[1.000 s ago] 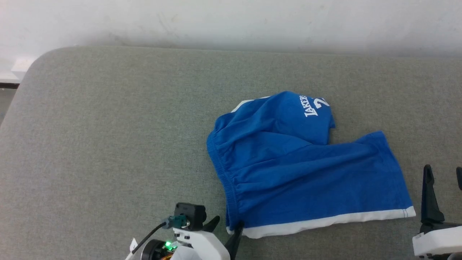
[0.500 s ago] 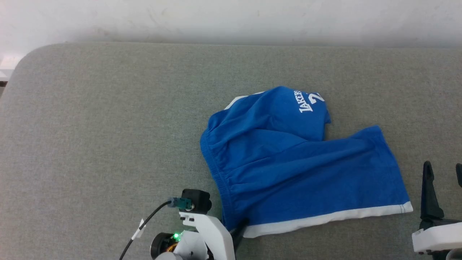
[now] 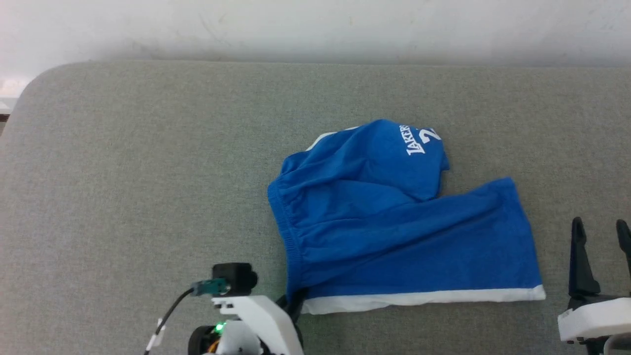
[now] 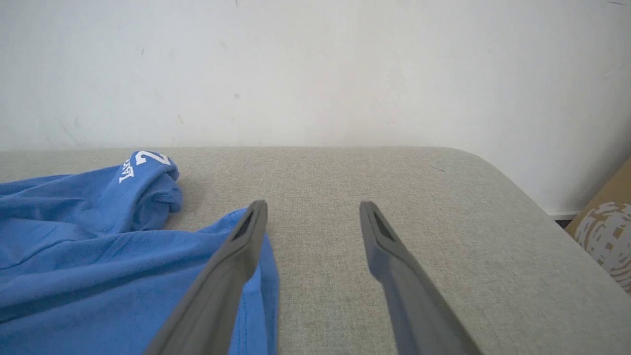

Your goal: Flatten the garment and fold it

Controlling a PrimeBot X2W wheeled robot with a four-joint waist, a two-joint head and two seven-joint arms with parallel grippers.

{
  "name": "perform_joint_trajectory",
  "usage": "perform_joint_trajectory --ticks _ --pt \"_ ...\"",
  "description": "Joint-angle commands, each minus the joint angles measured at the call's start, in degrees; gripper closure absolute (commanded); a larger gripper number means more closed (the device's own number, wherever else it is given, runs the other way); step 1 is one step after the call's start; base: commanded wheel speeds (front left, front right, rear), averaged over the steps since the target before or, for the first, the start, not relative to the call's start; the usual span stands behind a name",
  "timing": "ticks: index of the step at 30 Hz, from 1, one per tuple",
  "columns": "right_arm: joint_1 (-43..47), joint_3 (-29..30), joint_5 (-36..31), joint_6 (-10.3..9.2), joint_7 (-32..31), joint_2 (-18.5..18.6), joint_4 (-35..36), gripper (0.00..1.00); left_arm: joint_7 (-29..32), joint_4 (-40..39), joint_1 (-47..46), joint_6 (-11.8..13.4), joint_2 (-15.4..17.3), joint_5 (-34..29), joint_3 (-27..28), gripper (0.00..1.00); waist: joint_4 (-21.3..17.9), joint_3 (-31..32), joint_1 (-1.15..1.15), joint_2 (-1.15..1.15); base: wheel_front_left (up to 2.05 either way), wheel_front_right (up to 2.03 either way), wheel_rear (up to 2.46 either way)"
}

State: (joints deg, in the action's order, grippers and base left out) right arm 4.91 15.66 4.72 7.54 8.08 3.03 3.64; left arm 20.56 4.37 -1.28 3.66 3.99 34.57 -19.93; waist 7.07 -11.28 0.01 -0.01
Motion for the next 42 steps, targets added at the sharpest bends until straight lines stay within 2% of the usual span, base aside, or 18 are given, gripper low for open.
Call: perform_joint_trajectory --ticks 1,4,8,10,13,18,29,30,32,33,36,42 --pt "-0.87 -0.47 -0.45 -0.05 -0.51 -0.15 0.43 0.0 -0.44 -0.91 1.0 0.49 0.81 0.13 0.7 1.0 0.22 0.16 -0.01 0.01 0.0 0.0 0.0" --pt "-0.18 -2.64 1.02 -0.05 -5.52 -0.15 0.28 0.0 -0.79 -4.22 3.01 1.26 1.97 0.6 2.18 1.0 0.68 0.2 -0.01 0.01 0.0 0.0 0.0" --pt "2.1 -6.58 2.29 -0.05 -18.1 -0.15 0.0 0.0 -0.65 -7.21 4.37 1.83 2.9 0.83 2.93 1.0 1.38 -0.17 -0.01 0.01 0.0 0.0 0.0" --pt "3.2 -7.17 3.01 -0.05 -24.32 -0.15 0.19 0.0 -0.48 -7.83 4.48 1.89 2.98 0.83 2.79 1.0 1.68 -0.52 -0.01 0.01 0.0 0.0 0.0" --pt "4.15 -6.51 2.61 -0.05 -30.2 -0.15 1.98 0.0 -0.53 -8.12 4.29 1.85 2.57 0.95 2.17 1.0 1.95 -1.06 -0.01 0.01 0.0 0.0 0.0" --pt "5.68 -6.1 3.43 -0.05 -35.89 -0.15 3.72 0.0 -0.94 -7.86 3.71 1.67 1.95 1.21 1.33 1.0 2.16 -1.92 -0.01 0.01 0.0 0.0 0.0" --pt "8.08 -12.05 5.83 -0.05 -45.26 -0.15 3.81 0.0 -1.44 -6.74 2.61 1.43 1.76 1.96 1.32 1.0 2.38 -2.92 -0.01 0.01 0.0 0.0 0.0" --pt "8.09 -11.95 6.27 -0.05 -45.87 -0.15 3.7 0.34 -1.46 -6.64 2.58 1.43 1.7 2.14 1.32 1.0 2.41 -2.99 -0.01 0.01 0.0 0.0 0.0" --pt "7.98 -11.53 6.56 -0.05 -46.58 -0.15 3.4 0.83 -1.55 -6.46 2.52 1.41 1.59 2.39 1.28 1.0 2.52 -3.09 -0.01 0.01 0.0 0.0 0.0" --pt "7.82 -11.11 6.4 -0.05 -46.5 -0.15 3.28 1.0 -1.6 -6.35 2.49 1.42 1.51 2.57 1.28 1.0 2.61 -3.15 -0.01 0.01 0.0 0.0 0.0" --pt "6.9 -9.99 6.4 -0.05 -44.74 -0.15 3.43 1.0 -1.92 -5.94 2.32 1.4 1.36 3.07 1.48 1.0 2.7 -3.12 -0.01 0.01 0.0 0.0 0.0" --pt "4.11 -7.8 6.98 -0.05 -36.92 -0.15 4.51 1.0 -4.42 -6.35 2.29 1.4 1.07 4.01 2.94 1.0 2.33 -1.47 -0.01 0.01 0.0 0.0 0.0"
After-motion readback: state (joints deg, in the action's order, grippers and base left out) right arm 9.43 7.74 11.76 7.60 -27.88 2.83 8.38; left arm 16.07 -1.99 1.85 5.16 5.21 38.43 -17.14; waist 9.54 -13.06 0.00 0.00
